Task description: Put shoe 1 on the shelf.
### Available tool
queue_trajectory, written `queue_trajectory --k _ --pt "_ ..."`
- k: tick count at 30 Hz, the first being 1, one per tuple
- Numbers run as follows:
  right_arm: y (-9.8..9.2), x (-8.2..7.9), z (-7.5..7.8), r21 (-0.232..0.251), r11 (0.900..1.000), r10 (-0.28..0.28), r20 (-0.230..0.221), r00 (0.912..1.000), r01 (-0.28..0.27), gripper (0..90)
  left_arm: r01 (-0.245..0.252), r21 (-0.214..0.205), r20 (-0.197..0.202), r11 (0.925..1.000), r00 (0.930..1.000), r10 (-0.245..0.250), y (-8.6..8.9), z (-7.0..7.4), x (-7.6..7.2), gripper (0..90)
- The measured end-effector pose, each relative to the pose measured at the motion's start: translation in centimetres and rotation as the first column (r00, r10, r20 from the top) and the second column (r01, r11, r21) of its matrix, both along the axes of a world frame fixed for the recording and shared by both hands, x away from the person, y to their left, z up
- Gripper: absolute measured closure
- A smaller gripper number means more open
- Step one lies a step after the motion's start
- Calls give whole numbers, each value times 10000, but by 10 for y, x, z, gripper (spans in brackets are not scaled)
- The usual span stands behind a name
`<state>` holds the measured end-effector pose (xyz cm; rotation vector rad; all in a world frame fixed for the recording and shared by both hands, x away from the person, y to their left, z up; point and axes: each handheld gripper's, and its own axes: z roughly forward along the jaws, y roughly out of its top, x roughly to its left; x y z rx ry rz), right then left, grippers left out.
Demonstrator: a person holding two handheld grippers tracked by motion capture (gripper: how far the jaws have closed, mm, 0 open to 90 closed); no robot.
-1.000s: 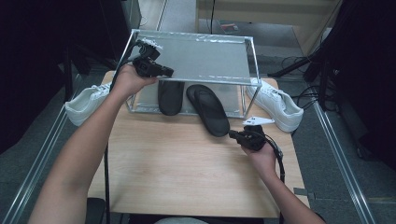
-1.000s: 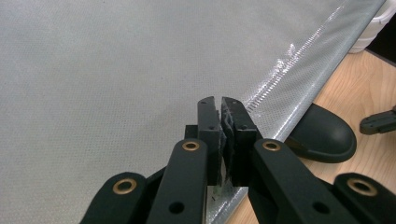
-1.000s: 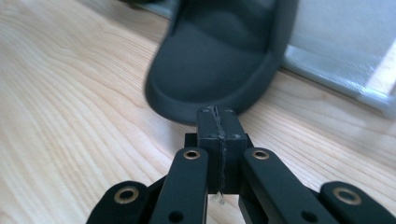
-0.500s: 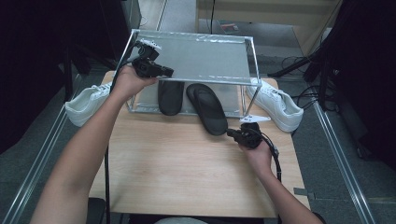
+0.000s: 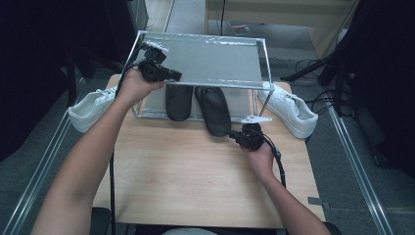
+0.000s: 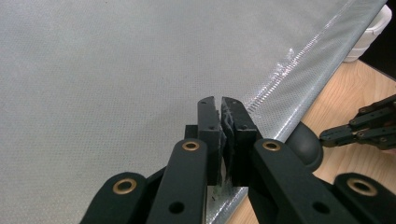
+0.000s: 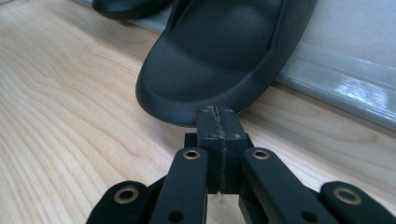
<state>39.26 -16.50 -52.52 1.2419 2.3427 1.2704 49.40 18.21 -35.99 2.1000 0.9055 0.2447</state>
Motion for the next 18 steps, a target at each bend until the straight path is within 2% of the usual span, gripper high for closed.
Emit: queue_trajectory --k 4,11,18 --pt "6 5 -1 184 9998 -71 -78 9999 72 900 -16 -192 -33 9998 10000 16 2 -2 0 871" --pt "18 16 -3 575 9983 -100 -409 9991 123 900 2 -131 1 9999 10000 -2 1 -1 0 871" --pt "42 24 -1 60 10000 37 -220 9998 -35 900 4 -110 4 9999 10000 -4 1 -1 0 871"
